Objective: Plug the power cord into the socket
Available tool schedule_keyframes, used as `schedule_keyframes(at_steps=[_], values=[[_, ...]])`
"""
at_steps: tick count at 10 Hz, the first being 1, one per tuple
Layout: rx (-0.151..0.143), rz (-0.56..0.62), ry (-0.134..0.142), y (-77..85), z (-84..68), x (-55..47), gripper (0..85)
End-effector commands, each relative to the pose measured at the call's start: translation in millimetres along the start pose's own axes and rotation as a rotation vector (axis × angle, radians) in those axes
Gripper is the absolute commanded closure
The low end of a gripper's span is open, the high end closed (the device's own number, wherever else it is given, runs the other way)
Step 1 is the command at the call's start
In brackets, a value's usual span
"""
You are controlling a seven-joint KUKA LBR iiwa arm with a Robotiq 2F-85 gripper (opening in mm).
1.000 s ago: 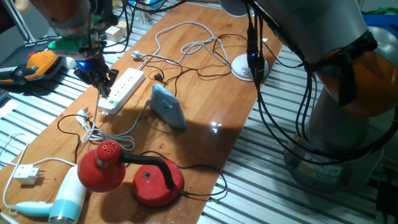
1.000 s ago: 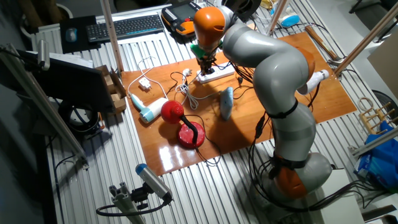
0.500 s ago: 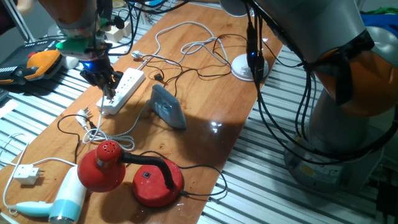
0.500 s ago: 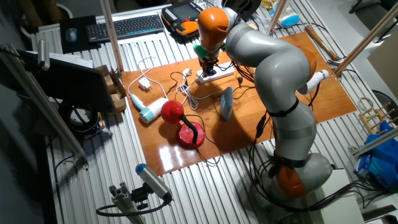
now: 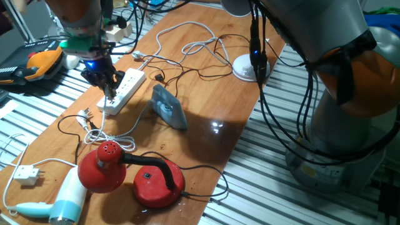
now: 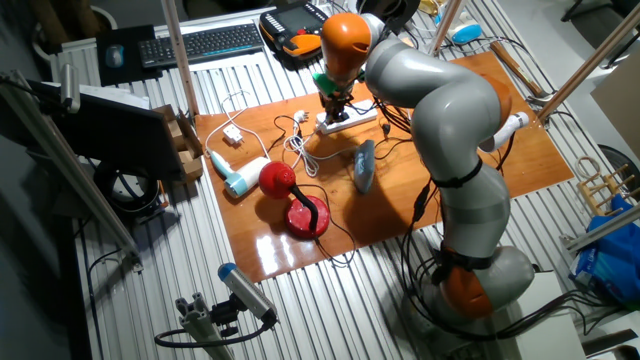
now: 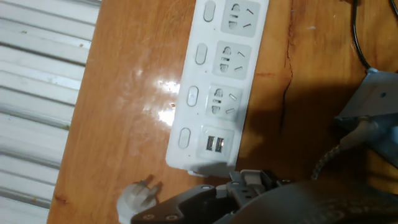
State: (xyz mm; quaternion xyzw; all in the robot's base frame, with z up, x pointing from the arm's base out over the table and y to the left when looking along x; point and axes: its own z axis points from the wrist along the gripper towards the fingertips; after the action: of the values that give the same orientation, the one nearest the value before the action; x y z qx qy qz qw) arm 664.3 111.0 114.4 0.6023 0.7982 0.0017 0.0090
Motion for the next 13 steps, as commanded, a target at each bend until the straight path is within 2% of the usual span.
schedule_keyframes(at_steps=[1,4,6,7,10,11,13], values=[[0.014,0.023,-0.007,0.1,0.0,0.0,85.0],[0.025,0.137,-0.041,0.1,0.0,0.0,85.0],[0.027,0.151,-0.038,0.1,0.0,0.0,85.0],[0.027,0.15,-0.058,0.1,0.0,0.0,85.0],[0.043,0.138,-0.067,-6.2,-16.4,-16.0,85.0],[0.048,0.132,-0.076,-7.6,-17.6,-21.2,85.0],[0.051,0.126,-0.073,-10.5,-15.2,-27.0,85.0]])
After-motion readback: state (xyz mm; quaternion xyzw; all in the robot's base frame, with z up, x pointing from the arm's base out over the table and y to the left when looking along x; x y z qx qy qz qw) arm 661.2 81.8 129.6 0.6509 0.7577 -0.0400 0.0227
